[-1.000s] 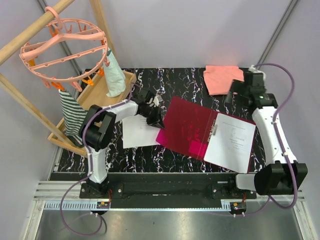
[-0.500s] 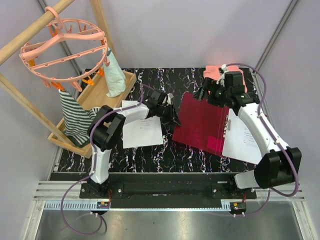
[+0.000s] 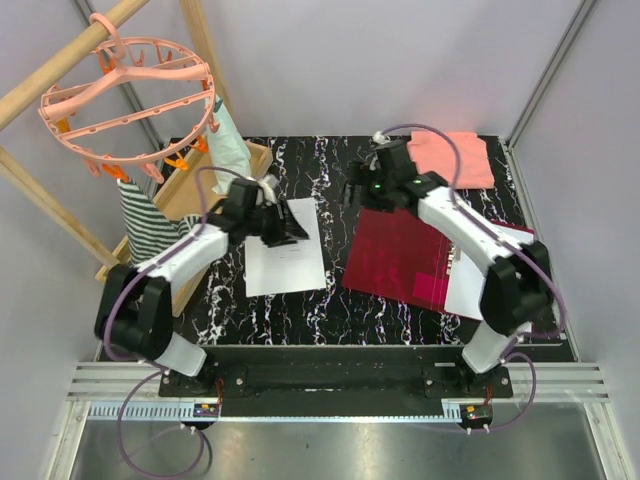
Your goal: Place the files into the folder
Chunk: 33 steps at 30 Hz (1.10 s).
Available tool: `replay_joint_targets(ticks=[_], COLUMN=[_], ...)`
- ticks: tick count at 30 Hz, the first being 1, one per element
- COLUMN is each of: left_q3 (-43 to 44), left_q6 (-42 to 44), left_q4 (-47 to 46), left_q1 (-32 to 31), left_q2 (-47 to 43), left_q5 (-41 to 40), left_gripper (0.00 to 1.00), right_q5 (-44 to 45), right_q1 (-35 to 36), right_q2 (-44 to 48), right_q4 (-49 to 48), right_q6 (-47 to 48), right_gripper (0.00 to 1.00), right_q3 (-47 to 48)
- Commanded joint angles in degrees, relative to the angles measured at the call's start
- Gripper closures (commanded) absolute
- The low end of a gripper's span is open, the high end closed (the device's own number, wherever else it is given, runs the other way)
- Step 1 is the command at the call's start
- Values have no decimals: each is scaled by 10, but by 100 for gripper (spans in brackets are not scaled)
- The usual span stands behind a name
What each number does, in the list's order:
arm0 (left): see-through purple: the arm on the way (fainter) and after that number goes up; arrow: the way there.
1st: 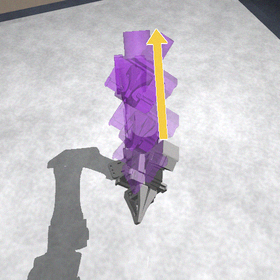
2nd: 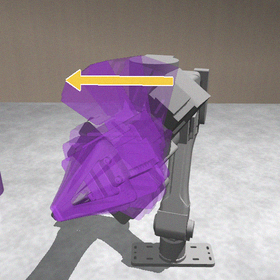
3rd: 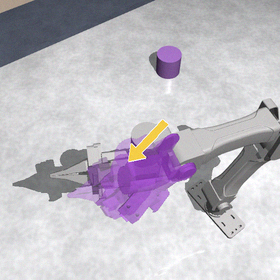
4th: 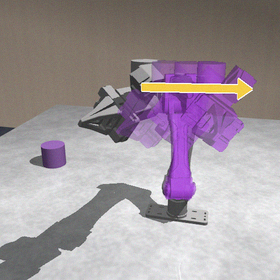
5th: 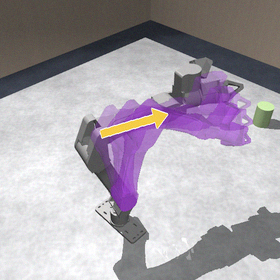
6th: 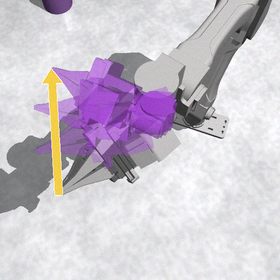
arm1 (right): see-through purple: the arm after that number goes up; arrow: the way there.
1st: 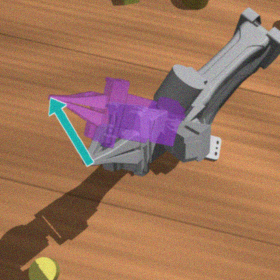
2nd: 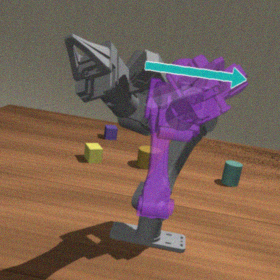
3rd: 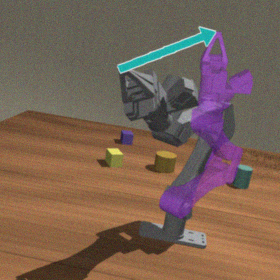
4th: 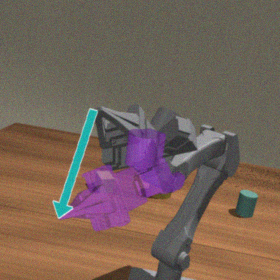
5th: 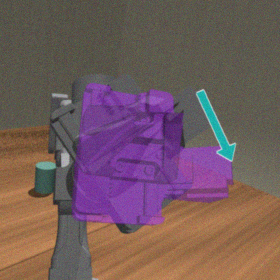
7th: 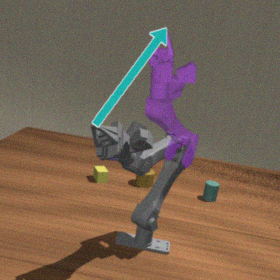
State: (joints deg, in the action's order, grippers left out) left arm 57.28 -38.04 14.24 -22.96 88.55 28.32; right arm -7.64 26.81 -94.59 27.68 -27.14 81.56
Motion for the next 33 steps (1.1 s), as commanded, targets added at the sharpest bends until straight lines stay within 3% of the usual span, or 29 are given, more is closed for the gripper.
replay_joint_targets(ticks=[1,4,7,12,17,33], left_q3=[-38,-46,-52,-52,-83,-114], left_q6=[52,46,32,1,-12,-27], left_q4=[16,15,-7,-14,-36,-54], left_q1=[57,70,70,71,71,71], left_q2=[-28,-12,7,53,50,50], left_q5=[-64,-105,-153,-198,-209,-205], left_gripper=[59,69,73,82,82,85], right_q5=[41,74,104,123,123,130], right_q1=[65,97,126,146,151,177], right_q2=[-96,-176,-254,-314,-356,-411], right_q4=[16,64,93,123,142,142], right_q6=[-34,-32,-27,-17,7,-4], right_gripper=[14,19,24,22,16,15], right_q3=[81,160,218,272,300,325])
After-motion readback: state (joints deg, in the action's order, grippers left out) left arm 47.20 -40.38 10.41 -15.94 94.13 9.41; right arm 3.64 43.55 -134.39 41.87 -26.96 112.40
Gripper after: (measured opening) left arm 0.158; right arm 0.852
